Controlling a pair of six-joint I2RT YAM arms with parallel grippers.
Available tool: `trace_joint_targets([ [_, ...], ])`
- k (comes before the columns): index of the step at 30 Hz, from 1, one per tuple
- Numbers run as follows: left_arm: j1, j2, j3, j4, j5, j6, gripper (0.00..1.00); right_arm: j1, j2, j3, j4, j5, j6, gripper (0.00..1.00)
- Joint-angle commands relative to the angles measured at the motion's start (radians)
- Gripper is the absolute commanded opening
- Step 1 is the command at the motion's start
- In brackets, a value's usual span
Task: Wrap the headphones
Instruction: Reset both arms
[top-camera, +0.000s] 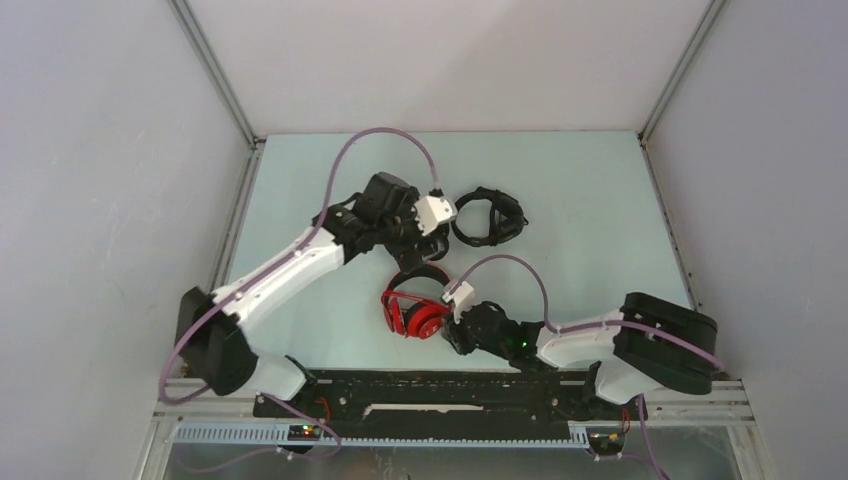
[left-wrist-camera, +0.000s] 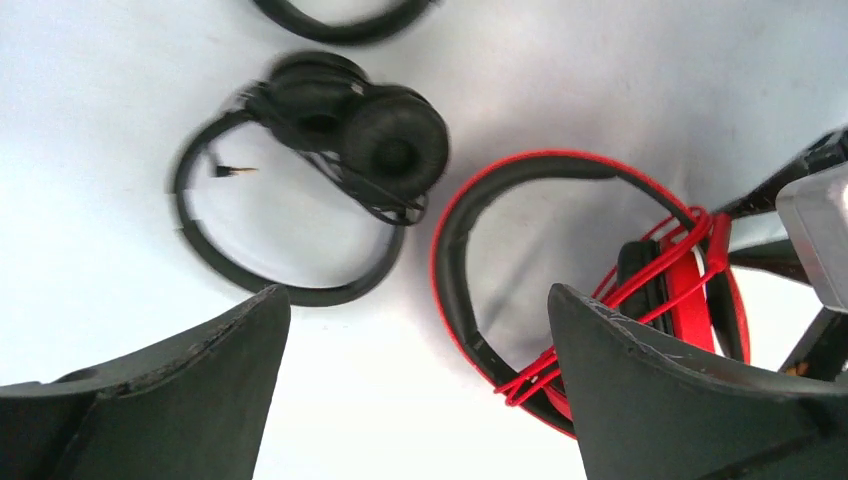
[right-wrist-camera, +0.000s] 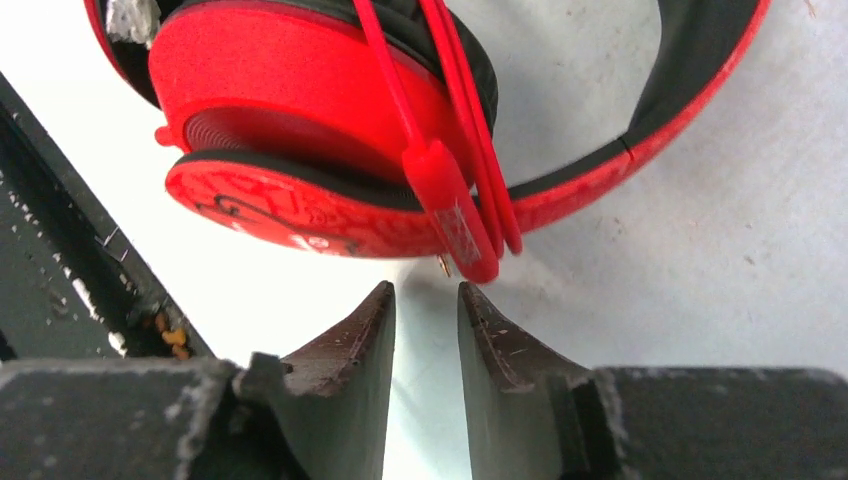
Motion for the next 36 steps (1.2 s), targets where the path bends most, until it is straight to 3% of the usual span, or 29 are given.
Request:
trace_joint_targets([
  [1, -0.006, -0.156, 0.004, 0.143, -0.095, -0.145, 1.0, 0.01, -0.129, 0.01, -0.207, 0.023, 0.08, 0.35],
  [5, -0.006, -0.239, -0.03, 0.209, -0.169, -0.23, 1.0, 0.026, -0.248, 0.007, -0.339, -0.003, 0.107, 0.52],
  [6, -0.005, -0.257, -0.033, 0.217, -0.18, -0.248, 1.0, 0.029, -0.278, 0.008, -0.361, -0.015, 0.103, 0.62],
  [10, -0.006, -0.32, 0.0, 0.215, -0.281, -0.361, 1.0, 0.033, -0.453, 0.014, -0.464, -0.06, 0.107, 0.69],
  [12, -0.005, -0.362, 0.027, 0.197, -0.322, -0.423, 1.0, 0.033, -0.574, 0.042, -0.538, -0.059, 0.127, 0.98],
  [18, -0.006, -0.536, 0.026, 0.21, -0.444, -0.635, 1.0, 0.029, -0.878, 0.227, -0.805, 0.1, 0.175, 0.99],
  [22, -0.005, -0.649, 0.006, 0.207, -0.41, -0.675, 1.0, 0.029, -0.934, 0.413, -1.103, 0.349, 0.281, 1.0],
  [26, -0.005, -0.714, -0.011, 0.171, -0.435, -0.739, 1.0, 0.027, -0.941, 0.553, -1.294, 0.542, 0.356, 1.0],
  [30, -0.006, -0.758, -0.051, 0.122, -0.534, -0.741, 1.0, 0.028, -0.94, 0.643, -1.393, 0.645, 0.384, 1.0],
  [36, -0.005, -0.819, -0.14, 0.142, -0.54, -0.724, 1.0, 0.027, -0.938, 0.645, -1.408, 0.701, 0.408, 0.99],
])
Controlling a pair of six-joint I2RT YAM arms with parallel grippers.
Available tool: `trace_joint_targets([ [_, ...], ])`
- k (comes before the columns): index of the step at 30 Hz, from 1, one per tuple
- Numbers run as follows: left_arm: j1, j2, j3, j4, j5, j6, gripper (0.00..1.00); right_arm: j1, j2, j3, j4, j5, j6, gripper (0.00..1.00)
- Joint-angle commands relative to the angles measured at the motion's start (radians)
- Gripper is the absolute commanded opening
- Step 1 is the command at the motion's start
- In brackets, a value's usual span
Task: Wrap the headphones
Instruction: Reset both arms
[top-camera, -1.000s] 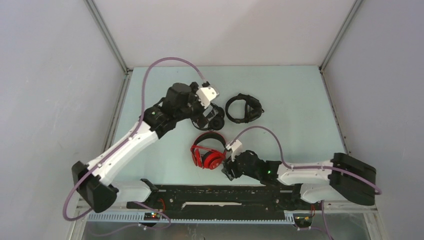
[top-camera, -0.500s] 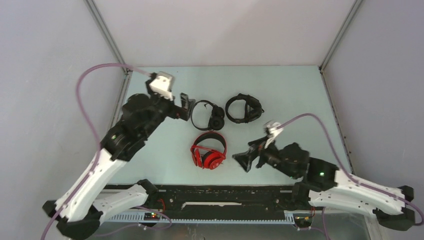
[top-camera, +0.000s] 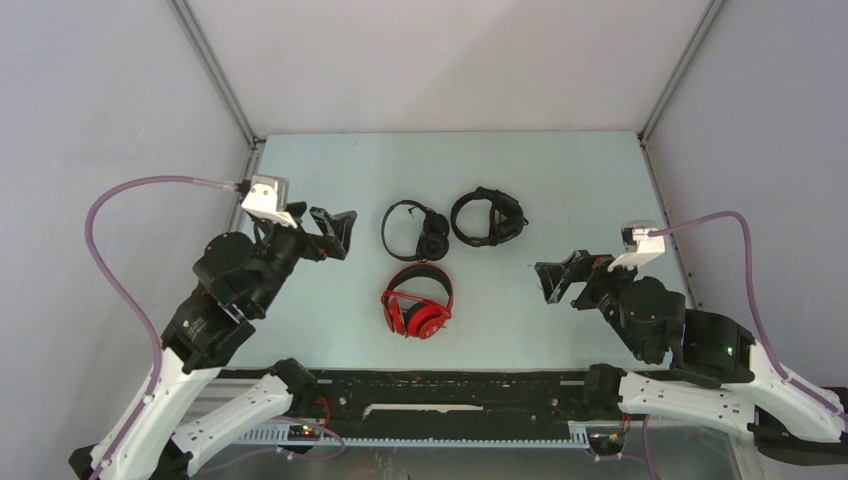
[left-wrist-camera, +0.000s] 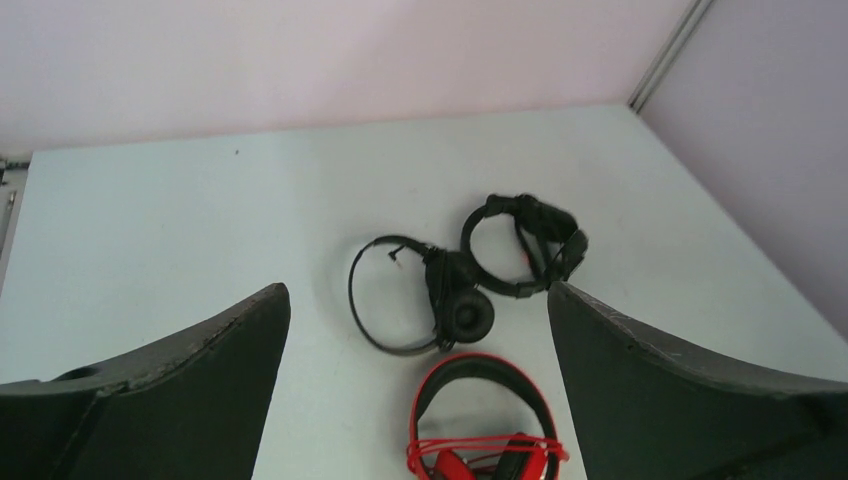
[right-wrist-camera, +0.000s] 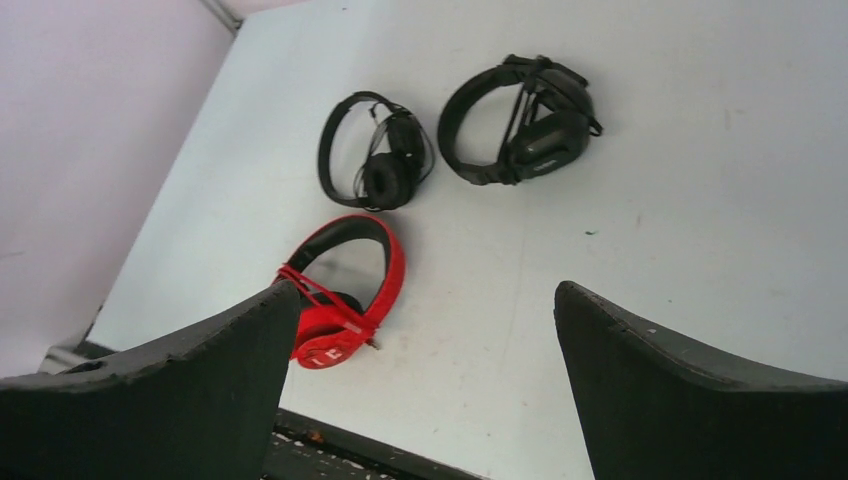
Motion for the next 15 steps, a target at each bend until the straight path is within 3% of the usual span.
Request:
trace_joint_targets([
  [1, -0.004, -0.024, -0.049, -0.007, -0.035, -0.018, 1.0, 0.0, 0.016, 0.023, -0.09, 0.118, 0.08, 0.99],
  [15, -0.004, -0.085, -0.096, -0.024, -0.085, -0.019, 1.0, 0.0, 0.005, 0.008, -0.059, 0.111, 0.114, 1.0],
])
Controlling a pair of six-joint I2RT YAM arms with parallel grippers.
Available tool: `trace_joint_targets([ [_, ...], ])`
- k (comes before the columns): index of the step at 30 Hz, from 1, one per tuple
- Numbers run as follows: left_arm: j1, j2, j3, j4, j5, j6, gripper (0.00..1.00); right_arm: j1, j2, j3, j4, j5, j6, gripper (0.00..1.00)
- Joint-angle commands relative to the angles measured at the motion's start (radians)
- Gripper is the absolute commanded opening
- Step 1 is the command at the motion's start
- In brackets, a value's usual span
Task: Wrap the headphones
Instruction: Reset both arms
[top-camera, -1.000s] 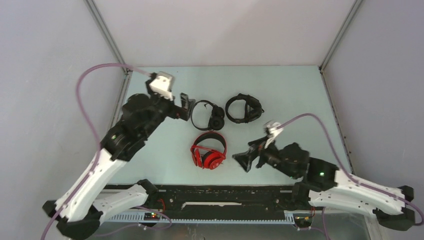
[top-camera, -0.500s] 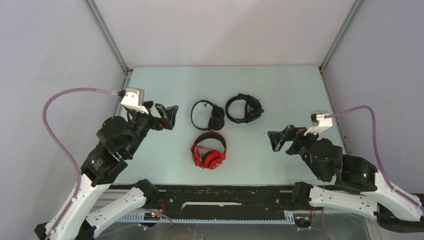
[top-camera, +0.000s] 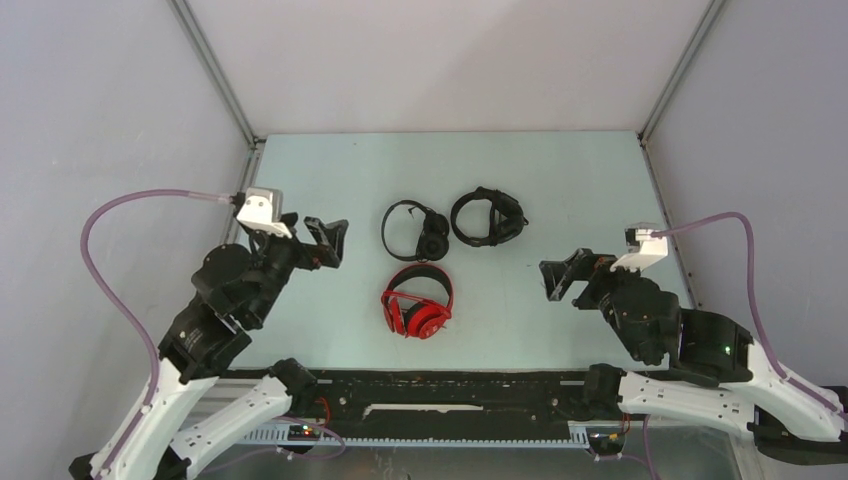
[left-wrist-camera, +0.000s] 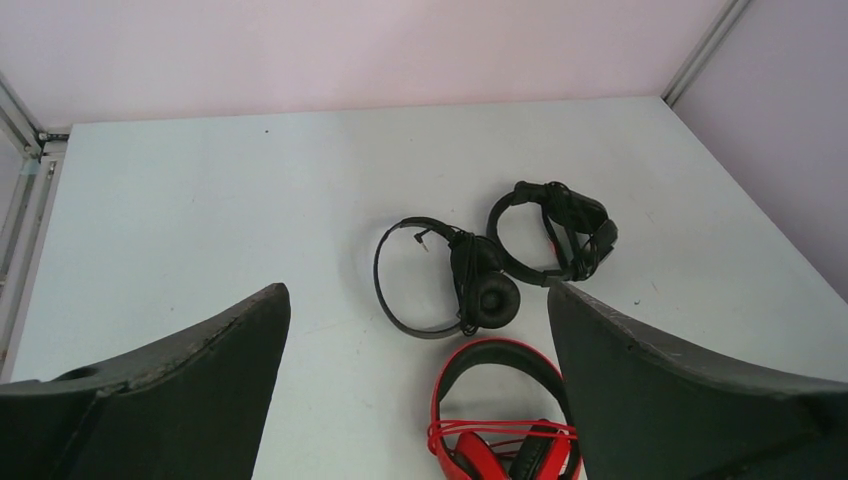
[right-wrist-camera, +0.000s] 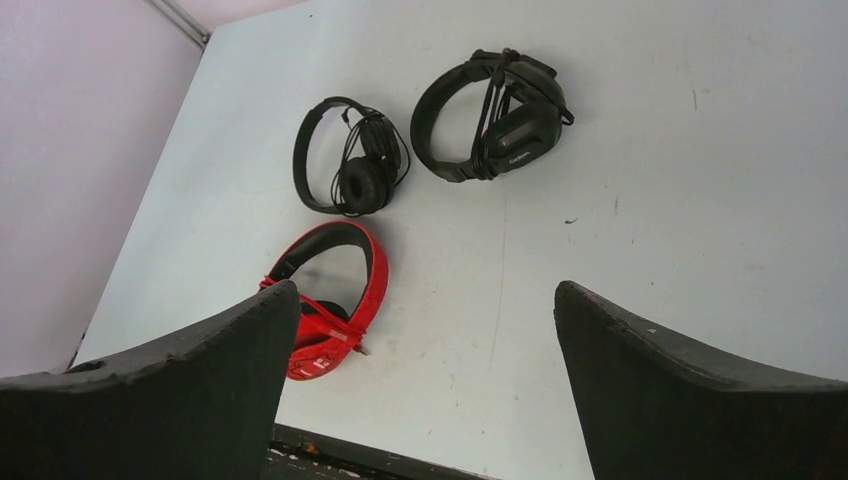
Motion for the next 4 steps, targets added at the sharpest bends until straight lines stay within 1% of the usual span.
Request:
trace_joint_targets([
  [1, -0.004, -0.025, -0.025, 0.018, -0.026, -0.018, 1.0, 0.0, -0.005, 0.007, 0.014, 0.035, 0.027, 0.99],
  [4, -0.004, -0.034, -0.02, 0.009, -0.026, -0.018, 1.0, 0.0, -0.007, 0.001, 0.012, 0.026, 0.035, 0.99],
])
